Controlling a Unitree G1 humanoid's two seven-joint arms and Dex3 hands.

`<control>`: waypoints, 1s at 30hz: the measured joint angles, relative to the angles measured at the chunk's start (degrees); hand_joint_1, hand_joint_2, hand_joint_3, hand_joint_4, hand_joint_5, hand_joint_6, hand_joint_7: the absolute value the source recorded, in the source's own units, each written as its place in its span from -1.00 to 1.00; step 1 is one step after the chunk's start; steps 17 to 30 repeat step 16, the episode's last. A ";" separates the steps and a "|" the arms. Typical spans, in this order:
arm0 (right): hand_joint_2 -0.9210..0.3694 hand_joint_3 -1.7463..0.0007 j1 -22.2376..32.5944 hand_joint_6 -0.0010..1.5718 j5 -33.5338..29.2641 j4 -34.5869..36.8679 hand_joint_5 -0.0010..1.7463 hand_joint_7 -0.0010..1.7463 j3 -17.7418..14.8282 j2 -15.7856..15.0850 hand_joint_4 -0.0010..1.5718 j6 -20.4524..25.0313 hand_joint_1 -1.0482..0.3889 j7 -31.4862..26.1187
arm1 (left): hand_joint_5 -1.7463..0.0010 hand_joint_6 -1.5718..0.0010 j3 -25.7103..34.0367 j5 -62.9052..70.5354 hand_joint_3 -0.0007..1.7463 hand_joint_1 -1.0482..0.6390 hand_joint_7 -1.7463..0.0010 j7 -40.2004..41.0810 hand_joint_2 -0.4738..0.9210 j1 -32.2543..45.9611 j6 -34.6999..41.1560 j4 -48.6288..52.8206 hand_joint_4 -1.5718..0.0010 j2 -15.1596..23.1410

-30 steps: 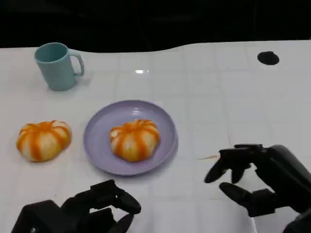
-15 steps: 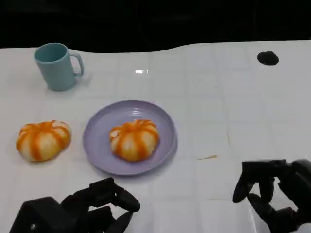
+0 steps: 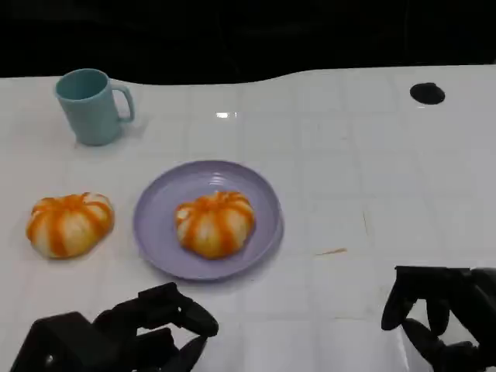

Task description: Grasp the bread from the table and place it into the plate.

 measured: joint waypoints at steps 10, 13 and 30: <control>0.05 -0.48 -0.72 0.15 -1.83 0.73 1.00 0.51 1.38 0.42 0.21 0.27 0.36 -0.99 | -1.00 0.23 1.18 -1.13 -0.20 -0.02 -0.51 -0.64 0.80 -0.57 -1.86 2.30 0.12 0.28; 0.07 -0.48 -0.73 0.16 -2.07 0.73 1.00 0.51 1.54 0.58 0.22 0.40 0.35 -1.30 | -1.00 0.22 1.50 -1.24 -0.20 -0.02 -0.50 -0.64 0.79 -0.60 -2.06 2.48 0.13 0.31; 0.03 -0.43 -0.73 0.16 -2.32 0.71 1.00 0.49 1.77 0.80 0.22 0.64 0.33 -1.44 | -1.00 0.22 1.72 -2.14 -0.20 -0.02 -0.50 -0.64 0.79 -0.60 -2.05 2.48 0.14 0.30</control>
